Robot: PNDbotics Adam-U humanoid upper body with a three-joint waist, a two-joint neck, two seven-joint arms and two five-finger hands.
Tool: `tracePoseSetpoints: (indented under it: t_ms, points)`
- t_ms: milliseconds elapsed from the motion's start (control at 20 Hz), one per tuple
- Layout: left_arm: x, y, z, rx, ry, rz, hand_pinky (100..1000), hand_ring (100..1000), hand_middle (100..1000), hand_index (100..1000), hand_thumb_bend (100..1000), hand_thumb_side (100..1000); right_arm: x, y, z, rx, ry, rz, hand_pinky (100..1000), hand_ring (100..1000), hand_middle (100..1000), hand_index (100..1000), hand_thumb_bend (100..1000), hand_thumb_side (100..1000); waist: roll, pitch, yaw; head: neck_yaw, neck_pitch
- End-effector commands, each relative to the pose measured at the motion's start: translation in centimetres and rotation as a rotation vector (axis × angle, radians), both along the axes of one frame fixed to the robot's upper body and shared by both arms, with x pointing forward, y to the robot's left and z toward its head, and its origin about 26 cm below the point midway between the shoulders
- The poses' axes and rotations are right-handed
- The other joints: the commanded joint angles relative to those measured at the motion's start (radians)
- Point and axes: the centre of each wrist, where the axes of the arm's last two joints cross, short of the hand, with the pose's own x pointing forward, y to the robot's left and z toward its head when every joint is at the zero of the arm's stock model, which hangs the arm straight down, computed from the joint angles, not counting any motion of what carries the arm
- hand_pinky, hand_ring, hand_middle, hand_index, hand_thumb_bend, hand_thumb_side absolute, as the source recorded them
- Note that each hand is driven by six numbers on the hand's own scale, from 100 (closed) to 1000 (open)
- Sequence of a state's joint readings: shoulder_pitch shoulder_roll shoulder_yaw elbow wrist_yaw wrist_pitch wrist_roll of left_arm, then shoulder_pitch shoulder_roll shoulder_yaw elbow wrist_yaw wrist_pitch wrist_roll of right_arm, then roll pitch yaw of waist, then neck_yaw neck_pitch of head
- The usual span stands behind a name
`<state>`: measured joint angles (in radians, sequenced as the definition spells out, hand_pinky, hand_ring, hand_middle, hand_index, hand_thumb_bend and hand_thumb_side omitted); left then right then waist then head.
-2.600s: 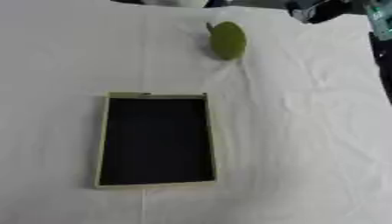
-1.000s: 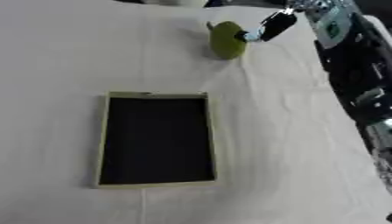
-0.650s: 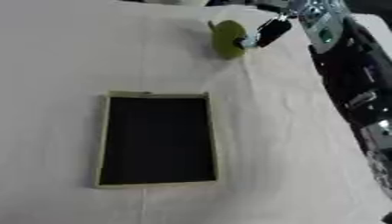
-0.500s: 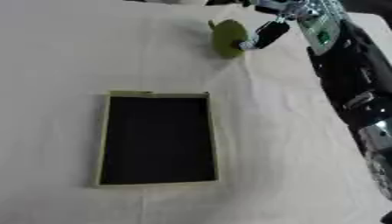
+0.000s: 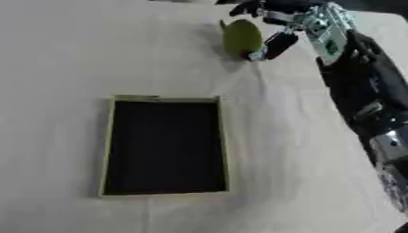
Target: Pick up objects on the table and place them in the box.
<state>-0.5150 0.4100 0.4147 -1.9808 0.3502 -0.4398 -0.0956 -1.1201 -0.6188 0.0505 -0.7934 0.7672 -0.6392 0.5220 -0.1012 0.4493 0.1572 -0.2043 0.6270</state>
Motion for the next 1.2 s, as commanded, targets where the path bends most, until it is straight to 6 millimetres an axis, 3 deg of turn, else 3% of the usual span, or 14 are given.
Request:
tracePoseSetpoints:
  t_ms: [50,450,600,850,1200]
  points:
    - [-0.5,-0.1,0.9,0.020,-0.035,-0.004,594,670,584,720,100,519,-0.2,-0.4,1.0,-0.292,0.099,0.198,907,1000,966,1000,294,330,0.003,-0.019,0.003,-0.005,-0.017]
    - [-0.4,-0.3,1.0,0.025,-0.036,-0.013,594,670,584,720,100,526,-0.2,-1.2,0.9,-0.283,0.065,0.159,886,1000,956,1000,323,441,0.000,-0.014,0.009,-0.007,-0.021]
    - [-0.4,-0.3,1.0,0.028,-0.034,-0.014,593,669,583,719,100,528,-0.2,-1.5,0.9,-0.281,0.041,0.139,855,1000,924,1000,279,485,0.000,-0.014,0.009,-0.009,-0.022]
    - [-0.4,-0.3,1.0,0.031,-0.030,-0.017,592,667,581,718,100,532,-0.3,-1.7,0.9,-0.246,-0.013,0.132,787,1000,860,936,108,482,0.000,-0.015,0.009,-0.009,-0.023]
    - [-0.4,-0.4,1.0,0.039,-0.026,-0.023,590,660,575,717,100,539,-0.2,-1.5,0.8,-0.174,-0.098,0.150,736,1000,846,883,100,411,-0.002,-0.017,0.010,-0.009,-0.025]
